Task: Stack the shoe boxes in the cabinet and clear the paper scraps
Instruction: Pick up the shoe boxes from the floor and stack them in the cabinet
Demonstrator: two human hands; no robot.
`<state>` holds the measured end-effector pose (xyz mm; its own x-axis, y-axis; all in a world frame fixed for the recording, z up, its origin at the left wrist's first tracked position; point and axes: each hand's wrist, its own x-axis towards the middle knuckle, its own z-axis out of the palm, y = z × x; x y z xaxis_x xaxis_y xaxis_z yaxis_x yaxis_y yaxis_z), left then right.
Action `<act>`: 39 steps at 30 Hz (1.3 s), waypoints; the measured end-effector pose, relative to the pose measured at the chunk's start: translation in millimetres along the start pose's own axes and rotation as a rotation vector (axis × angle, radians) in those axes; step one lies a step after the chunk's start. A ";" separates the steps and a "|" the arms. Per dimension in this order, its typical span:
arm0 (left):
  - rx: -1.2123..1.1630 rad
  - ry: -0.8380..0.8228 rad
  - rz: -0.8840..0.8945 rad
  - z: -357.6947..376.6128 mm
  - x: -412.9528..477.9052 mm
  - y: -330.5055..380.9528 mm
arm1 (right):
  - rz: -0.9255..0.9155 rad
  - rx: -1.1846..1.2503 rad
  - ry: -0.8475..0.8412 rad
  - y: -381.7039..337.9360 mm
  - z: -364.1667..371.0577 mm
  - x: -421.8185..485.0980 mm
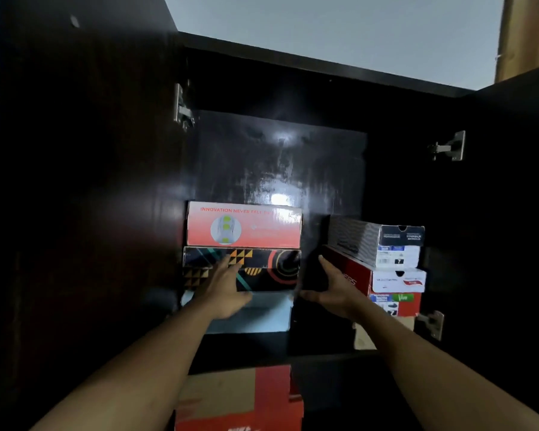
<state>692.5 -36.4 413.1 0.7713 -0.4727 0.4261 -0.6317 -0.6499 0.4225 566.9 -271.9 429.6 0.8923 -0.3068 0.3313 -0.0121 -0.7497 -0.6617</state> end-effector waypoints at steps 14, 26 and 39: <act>-0.328 -0.315 0.340 77.4 -150.5 216.3 | 0.442 -0.433 0.079 32.1 -147.4 -311.9; -0.310 -0.567 0.580 137.4 -251.8 396.3 | 0.806 -0.440 0.376 110.8 -261.7 -544.4; -0.169 -0.847 0.509 395.3 -350.2 454.3 | 1.173 -0.270 0.310 338.4 -248.8 -640.0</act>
<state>165.8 -401.4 139.6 0.1650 -0.9817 -0.0947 -0.8538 -0.1902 0.4845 -120.6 -475.1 161.0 0.1355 -0.9710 -0.1972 -0.8553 -0.0142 -0.5179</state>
